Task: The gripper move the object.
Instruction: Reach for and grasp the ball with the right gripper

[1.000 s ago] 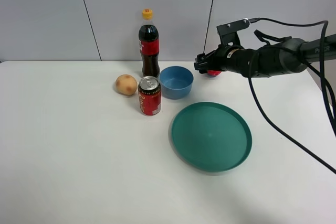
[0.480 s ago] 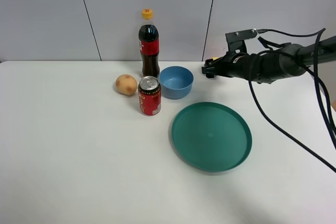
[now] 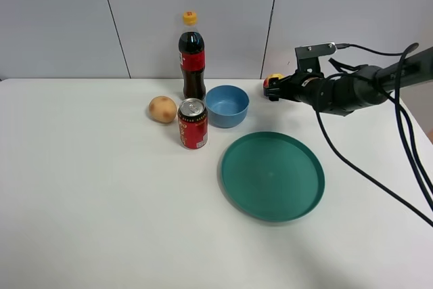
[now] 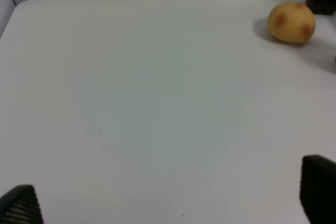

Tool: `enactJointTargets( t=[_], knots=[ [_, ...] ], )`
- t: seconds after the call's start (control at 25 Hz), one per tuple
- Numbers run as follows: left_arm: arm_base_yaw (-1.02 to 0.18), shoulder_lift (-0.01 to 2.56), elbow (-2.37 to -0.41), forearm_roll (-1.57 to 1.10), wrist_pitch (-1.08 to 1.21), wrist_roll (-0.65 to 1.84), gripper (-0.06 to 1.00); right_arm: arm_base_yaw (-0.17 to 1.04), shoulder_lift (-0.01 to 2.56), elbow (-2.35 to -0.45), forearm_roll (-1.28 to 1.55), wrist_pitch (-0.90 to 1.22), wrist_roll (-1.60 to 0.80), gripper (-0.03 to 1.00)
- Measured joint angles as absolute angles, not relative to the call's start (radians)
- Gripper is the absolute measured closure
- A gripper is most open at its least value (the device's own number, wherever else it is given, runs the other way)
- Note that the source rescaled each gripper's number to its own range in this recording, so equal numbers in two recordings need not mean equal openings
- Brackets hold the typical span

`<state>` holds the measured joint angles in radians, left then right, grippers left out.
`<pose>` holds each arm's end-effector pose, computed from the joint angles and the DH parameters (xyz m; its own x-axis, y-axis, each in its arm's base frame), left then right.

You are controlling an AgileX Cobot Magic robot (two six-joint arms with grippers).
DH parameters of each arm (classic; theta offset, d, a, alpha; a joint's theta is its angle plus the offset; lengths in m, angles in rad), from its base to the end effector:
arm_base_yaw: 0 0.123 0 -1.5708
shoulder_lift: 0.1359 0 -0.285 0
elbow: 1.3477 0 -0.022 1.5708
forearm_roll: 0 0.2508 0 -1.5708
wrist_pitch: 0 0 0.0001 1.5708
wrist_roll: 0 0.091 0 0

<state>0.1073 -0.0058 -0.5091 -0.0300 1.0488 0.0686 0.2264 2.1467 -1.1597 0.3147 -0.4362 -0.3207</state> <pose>-0.0061 -0.0030 0.2808 -0.4332 0.0072 -0.9013 -0.0606 0.9975 0.0371 0.4307 0.0870 0.1141 -0.4483 -0.1376 -0.8832 -0.1249 0.9880 -0.0906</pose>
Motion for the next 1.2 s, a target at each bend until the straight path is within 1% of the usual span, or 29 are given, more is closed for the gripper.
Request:
enactJointTargets(
  t=[0.4, 0.68, 1.0, 1.2],
  knots=[
    [0.107, -0.006, -0.509, -0.03, 1.049, 0.069, -0.06, 0.226, 2.207, -1.164, 0.317, -0.58, -0.323, 0.23],
    [0.107, -0.006, -0.509, -0.03, 1.049, 0.069, -0.06, 0.226, 2.262, -1.253, 0.304, -0.585, -0.323, 0.23],
    [0.107, -0.006, -0.509, -0.03, 1.049, 0.069, -0.06, 0.226, 2.294, -1.262, 0.299, -0.59, -0.323, 0.23],
    [0.107, -0.006, -0.509, -0.03, 1.049, 0.069, -0.06, 0.226, 2.332, -1.314, 0.285, -0.611, -0.321, 0.23]
  ],
)
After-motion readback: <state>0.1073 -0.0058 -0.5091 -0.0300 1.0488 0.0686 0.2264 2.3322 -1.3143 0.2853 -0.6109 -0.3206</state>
